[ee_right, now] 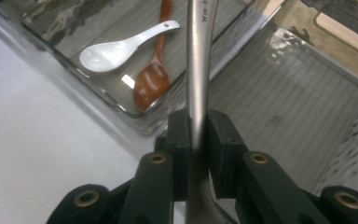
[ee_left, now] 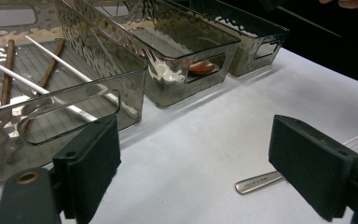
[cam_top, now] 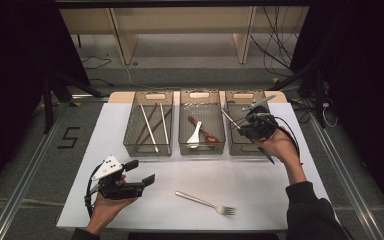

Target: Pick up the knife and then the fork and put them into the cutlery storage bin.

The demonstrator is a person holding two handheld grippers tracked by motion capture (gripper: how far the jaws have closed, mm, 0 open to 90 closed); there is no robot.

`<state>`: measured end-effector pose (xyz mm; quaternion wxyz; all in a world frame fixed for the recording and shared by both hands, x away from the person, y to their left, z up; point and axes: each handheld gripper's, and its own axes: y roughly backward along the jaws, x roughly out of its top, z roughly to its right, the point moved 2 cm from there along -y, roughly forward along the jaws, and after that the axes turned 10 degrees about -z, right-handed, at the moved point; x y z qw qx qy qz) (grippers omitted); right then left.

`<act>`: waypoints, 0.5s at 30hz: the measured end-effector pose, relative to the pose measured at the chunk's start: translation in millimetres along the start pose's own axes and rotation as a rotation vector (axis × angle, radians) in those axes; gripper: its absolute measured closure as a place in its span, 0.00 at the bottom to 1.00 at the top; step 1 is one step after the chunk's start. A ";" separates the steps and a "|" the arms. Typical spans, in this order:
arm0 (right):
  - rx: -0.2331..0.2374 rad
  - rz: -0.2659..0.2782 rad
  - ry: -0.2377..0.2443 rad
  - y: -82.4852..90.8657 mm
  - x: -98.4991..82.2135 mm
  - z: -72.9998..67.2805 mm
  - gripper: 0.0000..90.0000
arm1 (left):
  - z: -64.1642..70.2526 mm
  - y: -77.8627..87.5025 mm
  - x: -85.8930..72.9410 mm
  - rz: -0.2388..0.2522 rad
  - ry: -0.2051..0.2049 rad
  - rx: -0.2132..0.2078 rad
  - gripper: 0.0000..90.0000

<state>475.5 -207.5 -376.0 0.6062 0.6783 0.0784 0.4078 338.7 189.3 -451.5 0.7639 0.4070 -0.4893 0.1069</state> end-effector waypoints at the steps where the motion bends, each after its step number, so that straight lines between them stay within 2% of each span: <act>1: -0.002 -0.001 -0.004 -0.5 0.5 1.8 0.89 | 0.1 0.0 0.0 0.000 0.000 0.000 0.18; 15: -0.048 -0.025 -0.063 -3.6 13.7 24.0 0.89 | 0.0 0.4 0.1 0.006 0.000 0.001 0.18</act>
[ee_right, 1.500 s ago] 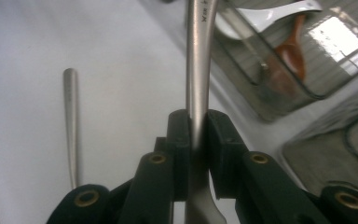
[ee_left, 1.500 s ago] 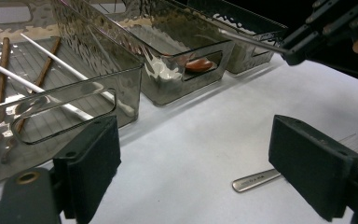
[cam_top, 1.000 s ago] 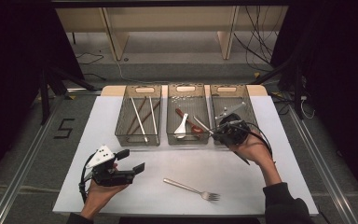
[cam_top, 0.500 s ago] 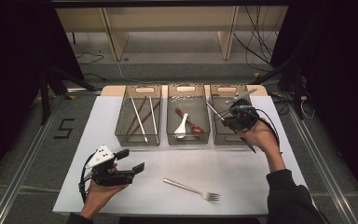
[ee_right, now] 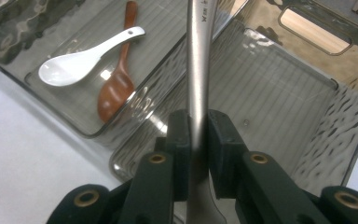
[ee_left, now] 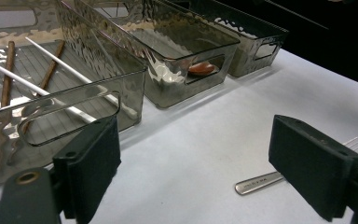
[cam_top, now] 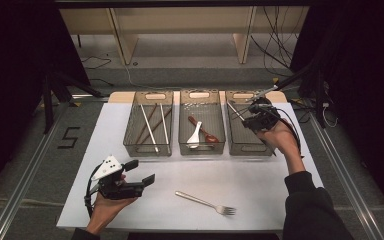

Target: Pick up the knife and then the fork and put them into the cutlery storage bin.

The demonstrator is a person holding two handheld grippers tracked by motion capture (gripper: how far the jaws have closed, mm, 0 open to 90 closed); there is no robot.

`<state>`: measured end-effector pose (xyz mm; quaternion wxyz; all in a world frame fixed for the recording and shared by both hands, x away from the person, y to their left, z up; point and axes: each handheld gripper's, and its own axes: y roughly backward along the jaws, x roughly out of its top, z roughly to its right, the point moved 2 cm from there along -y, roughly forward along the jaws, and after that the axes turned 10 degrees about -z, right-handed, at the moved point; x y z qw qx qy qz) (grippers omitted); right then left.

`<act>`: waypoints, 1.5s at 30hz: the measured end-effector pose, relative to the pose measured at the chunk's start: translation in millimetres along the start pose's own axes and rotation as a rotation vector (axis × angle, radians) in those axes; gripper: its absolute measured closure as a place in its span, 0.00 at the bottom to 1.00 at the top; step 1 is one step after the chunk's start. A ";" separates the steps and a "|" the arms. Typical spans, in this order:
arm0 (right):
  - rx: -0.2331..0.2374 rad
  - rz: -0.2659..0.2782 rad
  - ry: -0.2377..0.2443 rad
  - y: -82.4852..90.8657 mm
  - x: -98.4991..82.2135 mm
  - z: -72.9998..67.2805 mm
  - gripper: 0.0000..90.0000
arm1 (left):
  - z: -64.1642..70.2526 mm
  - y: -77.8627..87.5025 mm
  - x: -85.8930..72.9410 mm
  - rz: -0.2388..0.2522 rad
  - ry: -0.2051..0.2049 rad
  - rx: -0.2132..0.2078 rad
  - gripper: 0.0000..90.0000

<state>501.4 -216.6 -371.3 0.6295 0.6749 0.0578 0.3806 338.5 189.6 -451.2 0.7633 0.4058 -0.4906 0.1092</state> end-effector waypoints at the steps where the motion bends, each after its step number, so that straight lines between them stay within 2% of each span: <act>1: -0.003 -0.001 0.001 -0.6 1.2 1.2 0.89 | 0.0 0.1 0.0 0.000 0.000 0.000 0.18; 19: -0.037 -0.028 -0.077 -20.5 16.6 26.6 0.89 | 0.4 -0.4 0.0 -0.003 -0.002 -0.002 0.18; 28: -0.060 -0.028 -0.054 -25.6 24.1 30.2 0.89 | 0.7 -0.6 0.1 -0.002 -0.002 -0.004 0.18; 45: -0.083 -0.053 -0.073 -43.3 25.4 42.5 0.89 | 0.6 -0.2 0.0 -0.003 -0.005 -0.005 0.18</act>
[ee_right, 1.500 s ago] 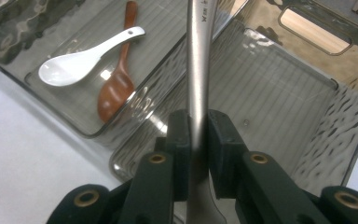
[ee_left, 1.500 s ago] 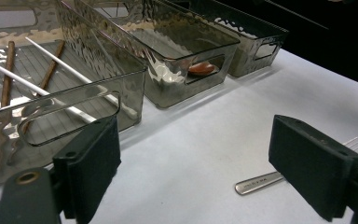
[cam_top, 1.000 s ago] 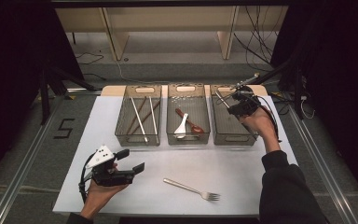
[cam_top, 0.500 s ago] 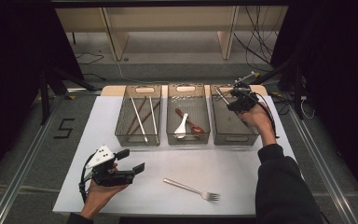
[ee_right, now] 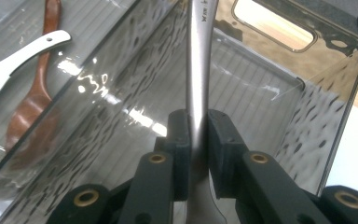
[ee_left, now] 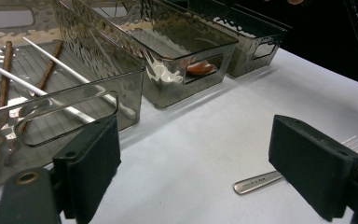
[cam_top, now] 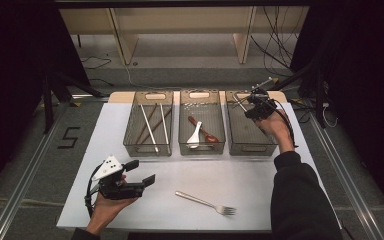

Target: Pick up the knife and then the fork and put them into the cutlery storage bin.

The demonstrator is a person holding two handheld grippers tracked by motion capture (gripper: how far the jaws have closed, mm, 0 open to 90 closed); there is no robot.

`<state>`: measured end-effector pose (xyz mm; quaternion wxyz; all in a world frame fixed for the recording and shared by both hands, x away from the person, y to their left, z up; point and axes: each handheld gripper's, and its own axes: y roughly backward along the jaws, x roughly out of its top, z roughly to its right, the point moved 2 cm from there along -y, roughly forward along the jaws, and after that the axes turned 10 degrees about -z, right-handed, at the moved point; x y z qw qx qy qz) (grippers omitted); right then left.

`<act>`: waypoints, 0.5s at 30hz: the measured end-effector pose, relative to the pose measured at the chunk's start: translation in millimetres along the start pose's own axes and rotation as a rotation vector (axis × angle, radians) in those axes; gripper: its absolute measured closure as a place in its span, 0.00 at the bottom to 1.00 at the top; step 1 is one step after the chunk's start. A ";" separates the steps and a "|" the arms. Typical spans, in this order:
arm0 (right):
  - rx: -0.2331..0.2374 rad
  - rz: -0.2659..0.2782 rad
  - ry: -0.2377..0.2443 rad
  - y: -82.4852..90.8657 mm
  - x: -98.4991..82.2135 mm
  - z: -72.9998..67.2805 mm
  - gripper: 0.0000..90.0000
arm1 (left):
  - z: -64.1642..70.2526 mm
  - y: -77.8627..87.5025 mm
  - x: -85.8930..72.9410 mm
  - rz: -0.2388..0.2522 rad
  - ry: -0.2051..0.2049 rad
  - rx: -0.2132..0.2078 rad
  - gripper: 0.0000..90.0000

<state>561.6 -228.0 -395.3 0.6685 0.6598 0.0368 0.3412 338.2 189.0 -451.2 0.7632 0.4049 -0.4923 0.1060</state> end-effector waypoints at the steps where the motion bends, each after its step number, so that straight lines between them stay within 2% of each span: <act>1: 0.001 -0.002 -0.001 -1.0 0.1 0.3 0.89 | 0.1 -0.1 0.1 0.003 0.004 -0.001 0.18; 15: -0.013 0.009 0.004 -5.3 5.9 -0.9 0.89 | 0.3 -0.1 0.2 0.003 0.004 -0.001 0.18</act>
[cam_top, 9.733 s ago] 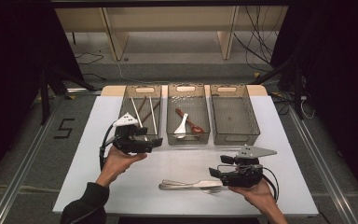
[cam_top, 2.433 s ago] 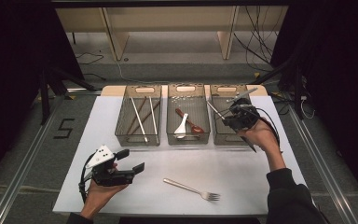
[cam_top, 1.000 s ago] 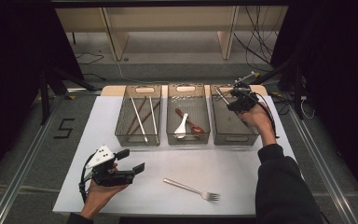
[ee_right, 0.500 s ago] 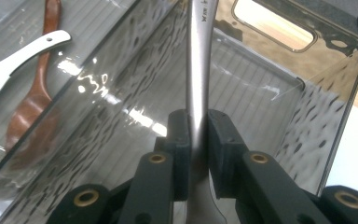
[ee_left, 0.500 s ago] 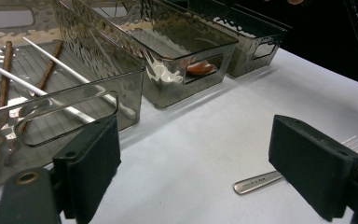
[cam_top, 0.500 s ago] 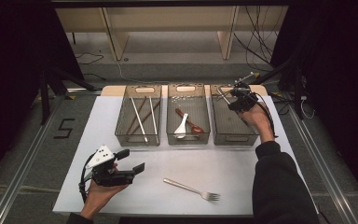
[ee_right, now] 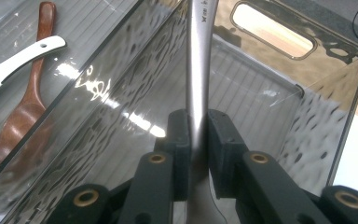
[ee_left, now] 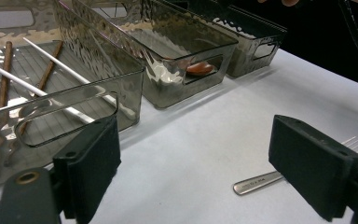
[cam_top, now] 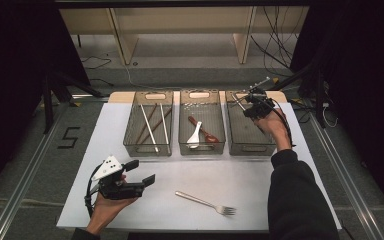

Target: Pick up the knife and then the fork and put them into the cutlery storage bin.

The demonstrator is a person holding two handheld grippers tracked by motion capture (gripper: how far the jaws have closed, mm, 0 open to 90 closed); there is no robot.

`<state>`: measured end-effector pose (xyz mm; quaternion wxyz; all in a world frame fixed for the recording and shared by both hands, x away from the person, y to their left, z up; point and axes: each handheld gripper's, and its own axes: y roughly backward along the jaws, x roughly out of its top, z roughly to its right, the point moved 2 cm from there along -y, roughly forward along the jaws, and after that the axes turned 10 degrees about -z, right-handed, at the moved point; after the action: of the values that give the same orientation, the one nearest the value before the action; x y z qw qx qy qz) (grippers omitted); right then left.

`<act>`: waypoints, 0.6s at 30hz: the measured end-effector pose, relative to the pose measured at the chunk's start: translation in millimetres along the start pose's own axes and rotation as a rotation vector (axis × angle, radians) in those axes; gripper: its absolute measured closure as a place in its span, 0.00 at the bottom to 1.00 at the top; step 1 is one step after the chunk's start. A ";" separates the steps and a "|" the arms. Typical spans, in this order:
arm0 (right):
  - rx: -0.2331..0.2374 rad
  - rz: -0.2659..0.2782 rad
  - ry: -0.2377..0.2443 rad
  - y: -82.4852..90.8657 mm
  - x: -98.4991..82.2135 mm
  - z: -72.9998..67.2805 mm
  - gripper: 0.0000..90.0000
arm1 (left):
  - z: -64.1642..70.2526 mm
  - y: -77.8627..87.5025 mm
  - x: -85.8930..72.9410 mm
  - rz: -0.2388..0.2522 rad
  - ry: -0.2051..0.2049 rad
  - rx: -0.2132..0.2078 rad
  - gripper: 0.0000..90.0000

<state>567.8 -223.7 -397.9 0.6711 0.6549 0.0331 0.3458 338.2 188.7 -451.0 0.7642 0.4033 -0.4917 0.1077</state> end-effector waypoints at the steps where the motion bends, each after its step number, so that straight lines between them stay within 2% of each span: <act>1: -0.004 0.000 0.002 -0.1 0.5 0.0 0.89 | 0.1 0.0 0.1 0.000 0.000 0.000 0.18; 8: -0.014 0.000 -0.001 -1.0 1.2 1.9 0.89 | 0.0 0.2 0.0 -0.003 -0.004 -0.002 0.18; 18: -0.038 -0.037 -0.009 -8.9 -0.2 3.9 0.90 | 0.2 -0.1 0.1 0.000 0.001 -0.003 0.18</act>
<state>573.4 -226.3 -405.5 0.6899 0.6429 0.0357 0.3309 338.1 188.5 -450.9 0.7651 0.4020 -0.4913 0.1072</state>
